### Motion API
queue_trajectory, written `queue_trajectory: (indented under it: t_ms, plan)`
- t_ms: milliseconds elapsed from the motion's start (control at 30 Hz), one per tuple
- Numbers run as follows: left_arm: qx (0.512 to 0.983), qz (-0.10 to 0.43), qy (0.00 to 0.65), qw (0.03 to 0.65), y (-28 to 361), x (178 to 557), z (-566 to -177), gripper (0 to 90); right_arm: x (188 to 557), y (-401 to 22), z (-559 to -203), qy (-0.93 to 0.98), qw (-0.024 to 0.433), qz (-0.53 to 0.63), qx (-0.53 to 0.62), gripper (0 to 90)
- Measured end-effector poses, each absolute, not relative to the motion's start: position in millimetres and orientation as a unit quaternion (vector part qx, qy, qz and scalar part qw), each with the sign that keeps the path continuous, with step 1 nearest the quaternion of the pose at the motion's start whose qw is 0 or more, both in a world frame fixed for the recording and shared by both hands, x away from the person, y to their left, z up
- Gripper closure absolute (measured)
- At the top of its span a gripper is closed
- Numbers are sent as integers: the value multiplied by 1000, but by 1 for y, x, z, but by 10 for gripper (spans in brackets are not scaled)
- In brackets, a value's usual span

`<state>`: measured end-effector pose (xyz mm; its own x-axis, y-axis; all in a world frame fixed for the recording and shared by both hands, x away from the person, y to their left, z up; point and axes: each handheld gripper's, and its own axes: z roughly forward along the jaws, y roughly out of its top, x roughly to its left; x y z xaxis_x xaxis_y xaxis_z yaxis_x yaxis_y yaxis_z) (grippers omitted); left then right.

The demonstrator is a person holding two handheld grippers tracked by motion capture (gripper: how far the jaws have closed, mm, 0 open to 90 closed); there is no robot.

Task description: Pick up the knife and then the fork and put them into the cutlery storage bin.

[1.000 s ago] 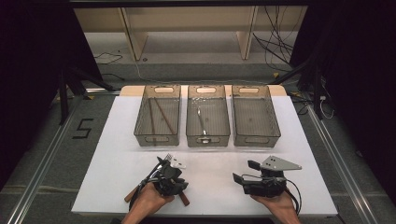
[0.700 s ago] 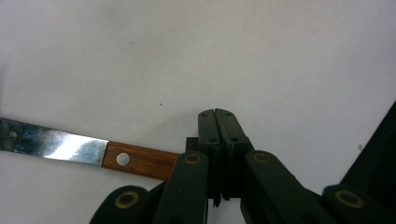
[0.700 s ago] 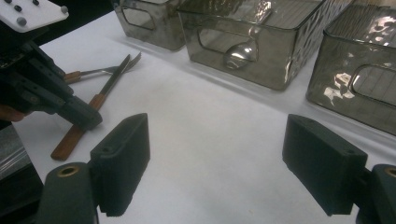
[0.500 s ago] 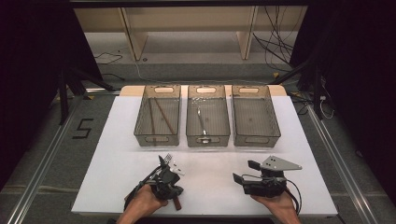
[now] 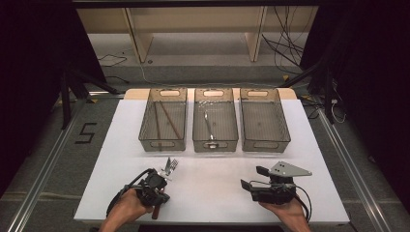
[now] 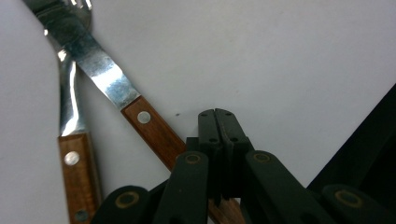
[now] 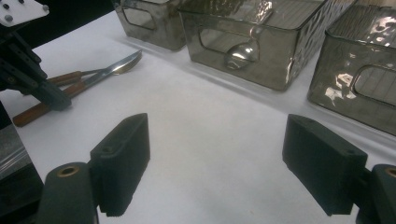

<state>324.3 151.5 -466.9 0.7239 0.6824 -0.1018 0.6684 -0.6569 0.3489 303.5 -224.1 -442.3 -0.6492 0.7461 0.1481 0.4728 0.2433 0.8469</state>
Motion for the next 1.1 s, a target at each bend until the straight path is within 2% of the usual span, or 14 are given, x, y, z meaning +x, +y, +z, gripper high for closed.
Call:
queue_trajectory:
  t_ms: [233,533,700,867,967,1100]
  plan:
    - [908,26,384,164,164,329,-466,887,303,-224,-442,775,144,473,393,240]
    - [902,32,392,180,169,330,-460,869,303,-224,-442,775,144,473,393,240]
    - [894,33,408,184,171,330,-449,715,304,-224,-443,776,144,473,393,240]
    - [887,25,429,168,170,331,-446,491,304,-224,-443,775,144,473,393,240]
    - [885,23,437,160,170,331,-448,417,303,-224,-442,775,143,473,393,240]
    - [883,21,445,150,169,332,-451,366,303,-224,-442,775,144,474,392,238]
